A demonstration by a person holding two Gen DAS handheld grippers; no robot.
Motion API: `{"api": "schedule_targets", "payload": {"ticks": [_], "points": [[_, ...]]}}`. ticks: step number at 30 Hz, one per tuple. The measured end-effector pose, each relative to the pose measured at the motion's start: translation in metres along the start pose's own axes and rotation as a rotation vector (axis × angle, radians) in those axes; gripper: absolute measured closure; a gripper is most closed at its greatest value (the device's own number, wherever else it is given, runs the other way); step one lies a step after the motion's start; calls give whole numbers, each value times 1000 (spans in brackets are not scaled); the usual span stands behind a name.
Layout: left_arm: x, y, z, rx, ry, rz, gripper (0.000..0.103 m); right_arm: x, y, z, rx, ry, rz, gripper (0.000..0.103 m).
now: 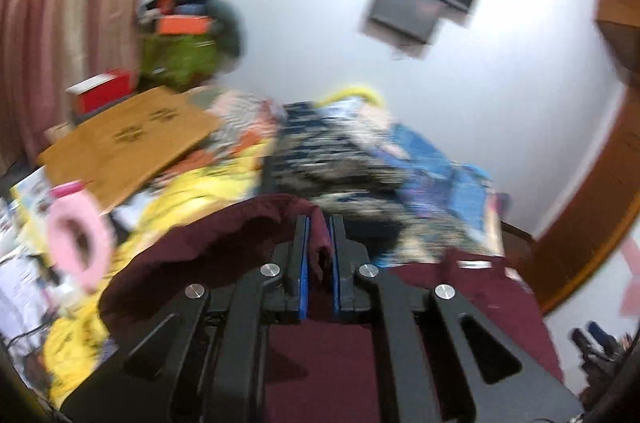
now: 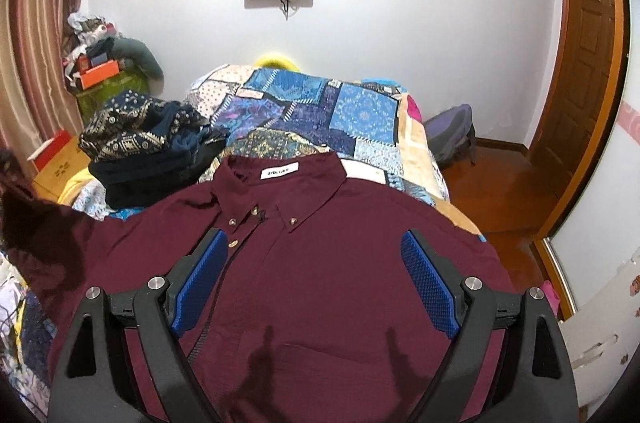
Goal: Fold large clothes
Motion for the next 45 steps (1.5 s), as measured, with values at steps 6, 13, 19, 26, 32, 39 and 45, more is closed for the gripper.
{"api": "schedule_targets", "payload": {"ticks": [6,13,19,26,32,39,45], "points": [[17,-120,7,198,55,100,96,2,-19,-6,-5,-9,13,17],[92,-218,27,296,230,261,96,14,-46,-12,1,23,58,17],[156,-249,33,291,373,362,92,27,-64,-15,11,64,77,17],[173,-246,6,311,399,458,67,31,-63,-15,-38,96,93,17],[150,-228,-21,293,298,493,46,29,-47,-16,-89,106,66,17],[101,-162,-42,162,171,463,31,21,-16,-12,-165,127,39,17],[73,-76,-35,-4,150,414,22,17,3,2,-246,175,75,17]]}}
Point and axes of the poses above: each gripper's, at about its wrist camera, not at the fingertips, and z roughly the way its jaws point, y to its left, x to its underside, the point moved 1 cm from there along z, roughly the way its jaws point, and after that the axes turned 7 degrees about -x, right-handed, at the moved point
